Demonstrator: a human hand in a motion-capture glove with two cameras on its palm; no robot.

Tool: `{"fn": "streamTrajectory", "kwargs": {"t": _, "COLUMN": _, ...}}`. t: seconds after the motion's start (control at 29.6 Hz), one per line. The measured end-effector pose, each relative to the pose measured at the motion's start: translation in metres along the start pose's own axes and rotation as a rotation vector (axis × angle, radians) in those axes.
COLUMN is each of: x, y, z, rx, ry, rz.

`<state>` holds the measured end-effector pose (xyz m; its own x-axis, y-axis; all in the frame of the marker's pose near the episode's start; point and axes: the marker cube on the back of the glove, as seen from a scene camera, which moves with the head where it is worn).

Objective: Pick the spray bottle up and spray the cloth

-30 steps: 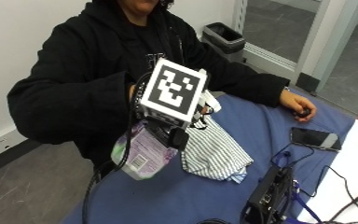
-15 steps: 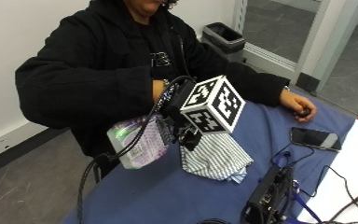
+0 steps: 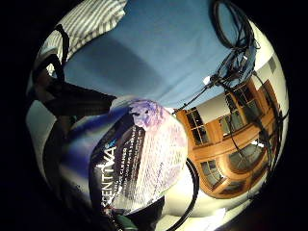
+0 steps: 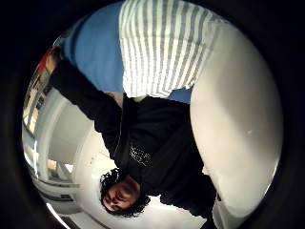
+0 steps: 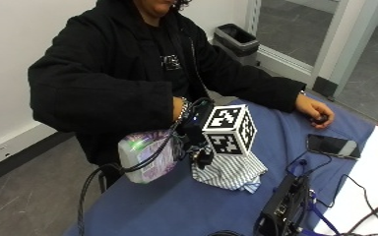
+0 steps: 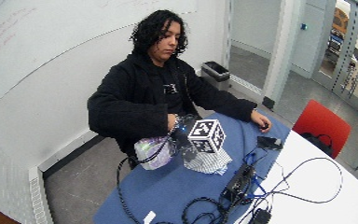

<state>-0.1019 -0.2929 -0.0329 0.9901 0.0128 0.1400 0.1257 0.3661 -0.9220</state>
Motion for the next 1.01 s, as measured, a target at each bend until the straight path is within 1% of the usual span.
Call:
{"fn": "streamTrajectory", "kwargs": {"t": 0.24, "x": -0.009, "y": -0.023, "z": 0.018, "rx": -0.089, "ry": 0.047, "rz": 0.009}}
{"fn": "streamTrajectory", "kwargs": {"t": 0.51, "x": -0.013, "y": -0.028, "z": 0.020, "rx": -0.098, "ry": 0.046, "rz": -0.009}}
{"fn": "streamTrajectory", "kwargs": {"t": 0.61, "x": -0.016, "y": -0.022, "z": 0.010, "rx": -0.062, "ry": 0.029, "rz": -0.039}}
{"fn": "streamTrajectory", "kwargs": {"t": 0.81, "x": -0.035, "y": -0.003, "z": -0.020, "rx": 0.068, "ry": 0.001, "rz": -0.120}}
{"fn": "streamTrajectory", "kwargs": {"t": 1.01, "x": -0.067, "y": 0.017, "z": -0.057, "rx": 0.206, "ry": -0.044, "rz": -0.264}}
